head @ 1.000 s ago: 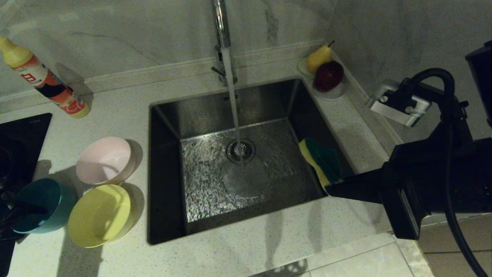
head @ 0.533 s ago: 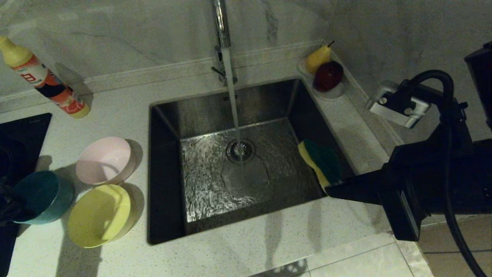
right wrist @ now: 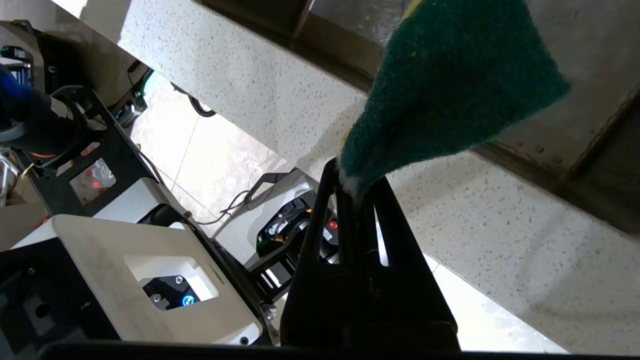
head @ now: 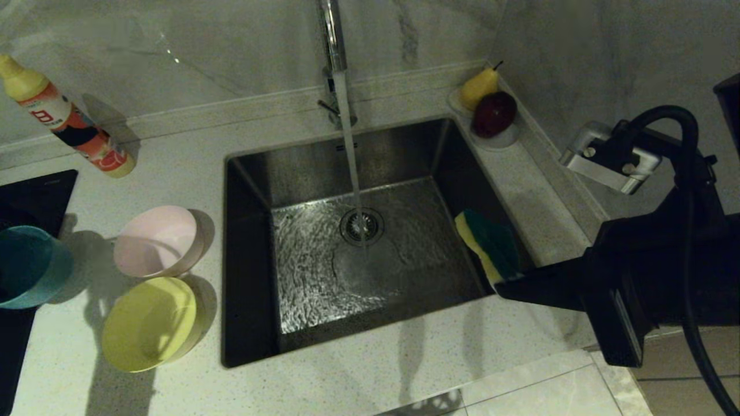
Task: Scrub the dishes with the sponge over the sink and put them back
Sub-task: Pick up a bowl and the sponge
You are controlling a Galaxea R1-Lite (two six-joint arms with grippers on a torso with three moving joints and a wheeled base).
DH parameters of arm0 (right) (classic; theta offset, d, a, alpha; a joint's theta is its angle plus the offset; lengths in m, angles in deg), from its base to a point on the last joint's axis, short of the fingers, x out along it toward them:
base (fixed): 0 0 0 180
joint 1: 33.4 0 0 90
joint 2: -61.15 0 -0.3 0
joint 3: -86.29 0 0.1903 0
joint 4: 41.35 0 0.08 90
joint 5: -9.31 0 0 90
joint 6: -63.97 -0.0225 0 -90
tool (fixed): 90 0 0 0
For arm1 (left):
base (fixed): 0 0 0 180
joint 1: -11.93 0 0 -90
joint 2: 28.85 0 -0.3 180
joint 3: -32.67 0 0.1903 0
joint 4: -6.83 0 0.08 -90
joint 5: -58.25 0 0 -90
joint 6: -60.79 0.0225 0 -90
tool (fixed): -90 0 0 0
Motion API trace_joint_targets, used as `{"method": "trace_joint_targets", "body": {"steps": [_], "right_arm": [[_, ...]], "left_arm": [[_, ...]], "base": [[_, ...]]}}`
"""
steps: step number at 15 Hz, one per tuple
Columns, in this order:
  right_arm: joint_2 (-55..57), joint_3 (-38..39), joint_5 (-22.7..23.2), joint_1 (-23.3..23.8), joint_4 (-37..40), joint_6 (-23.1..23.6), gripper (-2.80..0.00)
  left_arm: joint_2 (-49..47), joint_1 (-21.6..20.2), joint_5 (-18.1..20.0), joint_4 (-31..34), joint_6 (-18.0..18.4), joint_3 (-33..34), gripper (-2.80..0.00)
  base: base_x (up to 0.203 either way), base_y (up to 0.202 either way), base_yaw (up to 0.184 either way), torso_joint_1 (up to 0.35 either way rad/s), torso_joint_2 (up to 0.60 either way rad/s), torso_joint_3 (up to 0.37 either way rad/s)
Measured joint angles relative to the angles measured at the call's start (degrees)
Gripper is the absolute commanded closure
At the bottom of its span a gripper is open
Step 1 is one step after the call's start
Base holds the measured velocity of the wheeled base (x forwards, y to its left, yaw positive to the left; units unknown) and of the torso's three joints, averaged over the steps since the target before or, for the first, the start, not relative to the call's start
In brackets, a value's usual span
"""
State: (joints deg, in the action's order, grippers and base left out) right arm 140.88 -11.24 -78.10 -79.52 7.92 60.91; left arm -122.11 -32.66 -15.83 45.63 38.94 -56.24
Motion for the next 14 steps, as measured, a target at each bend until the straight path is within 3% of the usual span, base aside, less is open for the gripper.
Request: {"method": "trace_joint_targets", "body": {"steps": [4, 6, 8, 11, 14], "right_arm": [[-0.2, 0.3, 0.0, 0.0, -0.2, 0.0, 0.0], [-0.2, 0.2, 0.0, 0.0, -0.2, 0.0, 0.0], [-0.2, 0.0, 0.0, -0.2, -0.2, 0.1, 0.0], [-0.4, 0.1, 0.0, -0.2, -0.2, 0.0, 0.0], [-0.8, 0.1, 0.0, -0.2, -0.3, 0.1, 0.0]], "left_arm": [[4.7, -0.5, 0.3, 1.0, -4.8, -7.3, 0.0], [6.5, 1.5, 0.4, 4.7, -7.5, -13.5, 0.0], [7.4, 6.4, 0.4, 10.6, -10.5, -20.6, 0.0], [7.8, 17.4, -0.7, 16.4, -12.5, -27.2, 0.0], [7.7, 30.1, -6.0, 18.9, -13.0, -29.1, 0.0]], "base": [[0.0, 0.0, 0.0, 0.0, 0.0, 0.0], [0.0, 0.0, 0.0, 0.0, 0.0, 0.0], [0.0, 0.0, 0.0, 0.0, 0.0, 0.0], [0.0, 0.0, 0.0, 0.0, 0.0, 0.0], [0.0, 0.0, 0.0, 0.0, 0.0, 0.0]]}}
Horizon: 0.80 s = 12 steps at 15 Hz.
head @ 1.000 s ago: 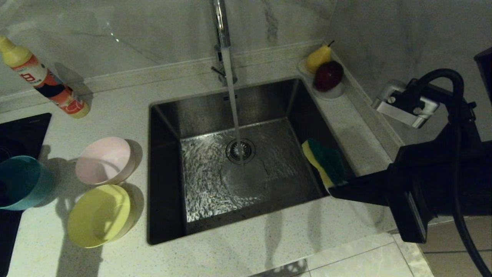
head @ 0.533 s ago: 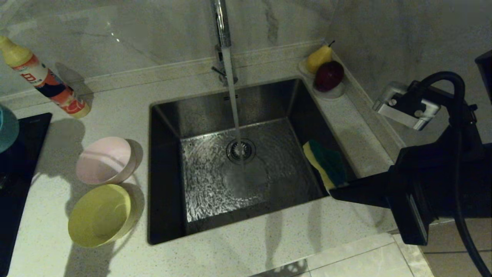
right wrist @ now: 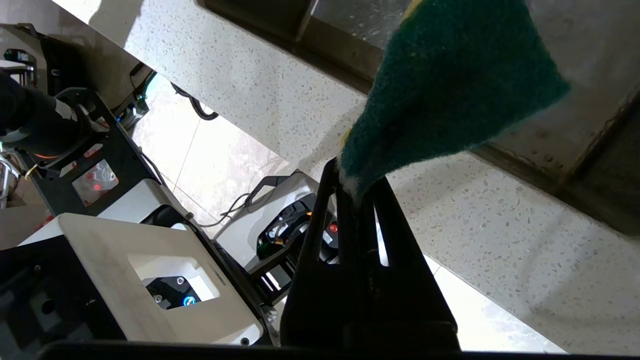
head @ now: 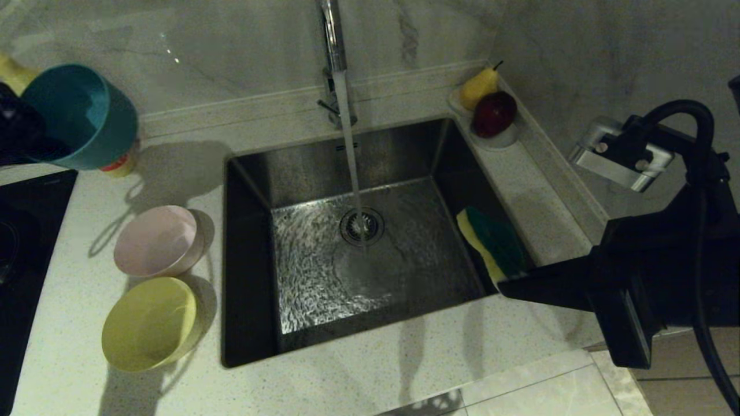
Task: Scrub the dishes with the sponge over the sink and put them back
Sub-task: Pick up a bowl and the sponge, then wash the bowl
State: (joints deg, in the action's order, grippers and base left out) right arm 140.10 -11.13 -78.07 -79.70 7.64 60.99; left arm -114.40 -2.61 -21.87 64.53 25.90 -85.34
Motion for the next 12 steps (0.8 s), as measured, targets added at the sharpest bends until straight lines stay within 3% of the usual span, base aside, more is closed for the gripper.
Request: {"method": "trace_joint_targets", "body": {"steps": [6, 12], "right_arm": [[-0.9, 0.1, 0.0, 0.0, -0.1, 0.2, 0.0], [-1.6, 1.0, 0.0, 0.0, -4.0, 0.3, 0.0]], "left_arm": [[-5.1, 23.3, -14.3, 0.5, -3.5, 0.0, 0.0], [-12.5, 37.2, -20.7, -8.6, -5.2, 2.3, 0.0]], "base": [[0.0, 0.0, 0.0, 0.0, 0.0, 0.0], [0.0, 0.0, 0.0, 0.0, 0.0, 0.0]]}}
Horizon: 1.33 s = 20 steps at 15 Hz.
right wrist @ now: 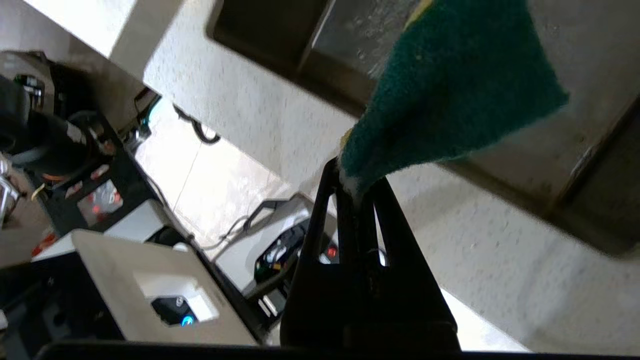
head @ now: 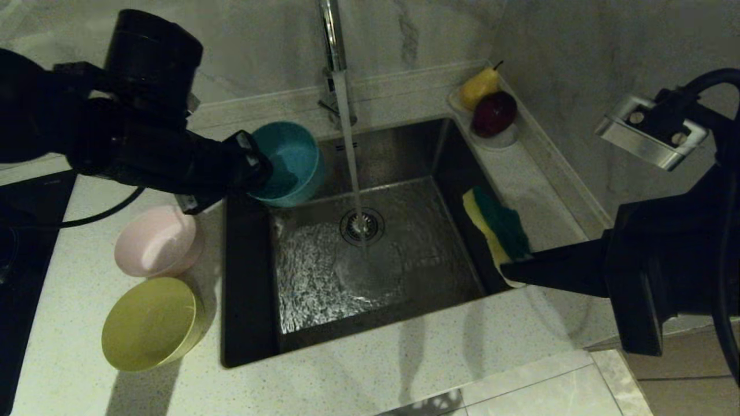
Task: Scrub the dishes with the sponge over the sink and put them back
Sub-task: Wash the bowl
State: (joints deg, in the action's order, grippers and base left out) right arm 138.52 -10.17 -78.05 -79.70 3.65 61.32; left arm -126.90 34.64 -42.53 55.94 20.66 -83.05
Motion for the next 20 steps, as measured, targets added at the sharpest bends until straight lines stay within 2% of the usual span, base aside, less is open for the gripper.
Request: {"method": "trace_joint_targets", "body": {"steps": [3, 6, 10, 16, 20], "right_arm": [[-0.3, 0.3, 0.0, 0.0, -0.5, 0.0, 0.0], [-0.9, 1.0, 0.2, 0.0, -0.6, 0.0, 0.0], [-1.3, 1.4, 2.0, 0.0, -0.6, 0.0, 0.0], [-1.9, 1.5, 2.1, 0.0, -0.6, 0.0, 0.0], [-1.9, 1.4, 2.1, 0.0, -0.6, 0.0, 0.0]], "left_arm": [[-3.6, 4.4, -2.5, -2.7, 0.1, 0.5, 0.0], [-6.4, 6.6, -4.5, -3.1, 0.2, 0.1, 0.0], [-9.2, 7.4, -5.3, -4.1, 0.0, -0.5, 0.0], [-12.5, 7.4, -5.5, -7.5, -0.3, -3.4, 0.0], [-14.5, 7.2, -5.4, -7.2, -0.5, -6.0, 0.0]], "base": [[0.0, 0.0, 0.0, 0.0, 0.0, 0.0], [0.0, 0.0, 0.0, 0.0, 0.0, 0.0], [0.0, 0.0, 0.0, 0.0, 0.0, 0.0], [0.0, 0.0, 0.0, 0.0, 0.0, 0.0], [0.0, 0.0, 0.0, 0.0, 0.0, 0.0]]}}
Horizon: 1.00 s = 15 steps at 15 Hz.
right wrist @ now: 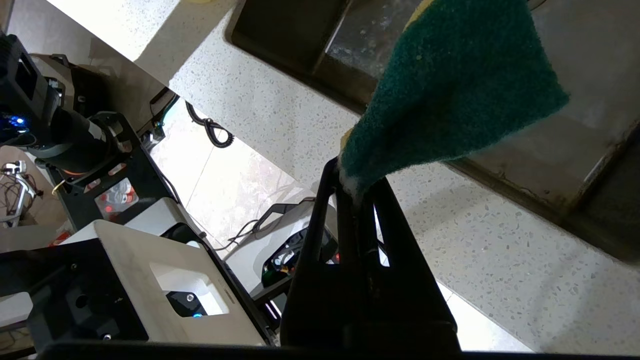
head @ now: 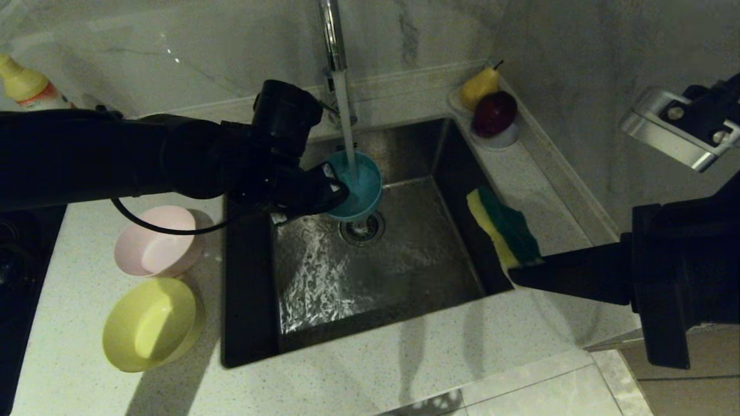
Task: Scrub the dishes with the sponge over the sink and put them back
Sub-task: Wash the bowl
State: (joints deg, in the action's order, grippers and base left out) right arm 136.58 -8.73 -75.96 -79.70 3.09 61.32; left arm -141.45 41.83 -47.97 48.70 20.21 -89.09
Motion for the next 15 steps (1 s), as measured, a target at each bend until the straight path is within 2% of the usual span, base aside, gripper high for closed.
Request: {"method": "trace_joint_targets", "body": {"steps": [15], "right_arm": [[-1.2, 1.2, 0.0, 0.0, 0.0, 0.0, 0.0]], "left_arm": [[3.5, -0.5, 0.0, 1.1, -0.4, 2.3, 0.0]], "base": [[0.0, 0.0, 0.0, 0.0, 0.0, 0.0]]}}
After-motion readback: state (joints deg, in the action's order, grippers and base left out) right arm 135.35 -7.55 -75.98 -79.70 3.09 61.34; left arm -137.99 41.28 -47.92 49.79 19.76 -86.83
